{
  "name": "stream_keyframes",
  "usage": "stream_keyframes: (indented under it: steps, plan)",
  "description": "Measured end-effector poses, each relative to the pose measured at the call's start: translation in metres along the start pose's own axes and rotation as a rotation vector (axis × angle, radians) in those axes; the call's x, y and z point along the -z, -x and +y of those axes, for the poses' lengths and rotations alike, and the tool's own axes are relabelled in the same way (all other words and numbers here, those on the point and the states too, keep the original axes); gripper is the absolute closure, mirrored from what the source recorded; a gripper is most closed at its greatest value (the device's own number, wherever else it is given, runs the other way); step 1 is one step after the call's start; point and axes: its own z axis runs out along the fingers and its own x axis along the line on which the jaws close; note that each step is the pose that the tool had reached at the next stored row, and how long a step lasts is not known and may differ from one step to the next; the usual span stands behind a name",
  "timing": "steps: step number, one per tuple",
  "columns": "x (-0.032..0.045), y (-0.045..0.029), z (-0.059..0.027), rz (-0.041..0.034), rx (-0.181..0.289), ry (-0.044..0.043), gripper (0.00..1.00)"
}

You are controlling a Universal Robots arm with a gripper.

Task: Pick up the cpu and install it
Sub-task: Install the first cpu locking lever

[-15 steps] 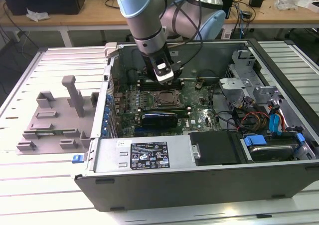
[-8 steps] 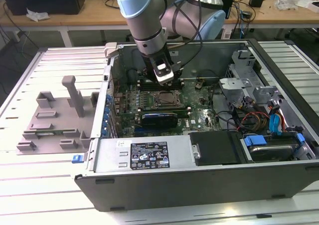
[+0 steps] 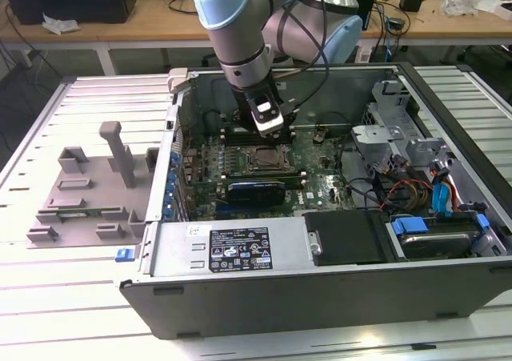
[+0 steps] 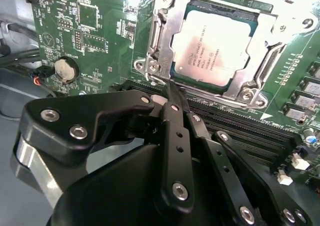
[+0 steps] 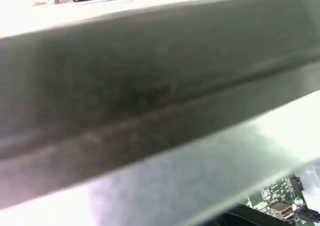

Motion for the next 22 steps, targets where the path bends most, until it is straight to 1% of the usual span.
stream_keyframes:
  steps: [1, 2, 3, 5, 8, 10, 13, 15, 17, 18, 19, 20, 22]
  plan:
    - [0.0001, 0.0001, -0.0001, 0.0009, -0.001, 0.0027, 0.89]
    - [0.0002, 0.0001, -0.0001, 0.0049, -0.005, 0.0165, 0.89]
    - [0.0002, 0.0001, 0.0000, 0.0067, -0.007, 0.0224, 0.89]
    - [0.0002, 0.0001, 0.0001, 0.0092, -0.009, 0.0307, 0.89]
    - [0.0022, 0.0007, 0.0007, 0.0090, -0.010, 0.0332, 0.89]
    - [0.0058, 0.0016, 0.0011, 0.0095, -0.009, 0.0300, 0.89]
    - [0.0120, 0.0032, 0.0019, 0.0143, -0.010, 0.0205, 0.89]
    - [0.0147, 0.0041, 0.0021, 0.0229, -0.012, 0.0095, 0.89]
    - [0.0162, 0.0049, 0.0017, 0.0335, -0.016, -0.0015, 0.89]
    - [0.0168, 0.0054, 0.0015, 0.0403, -0.018, -0.0090, 0.89]
    - [0.0174, 0.0062, 0.0012, 0.0532, -0.023, -0.0257, 0.89]
    - [0.0175, 0.0067, 0.0009, 0.0636, -0.024, -0.0400, 0.89]
    - [0.0176, 0.0074, 0.0002, 0.0754, -0.026, -0.0575, 0.89]
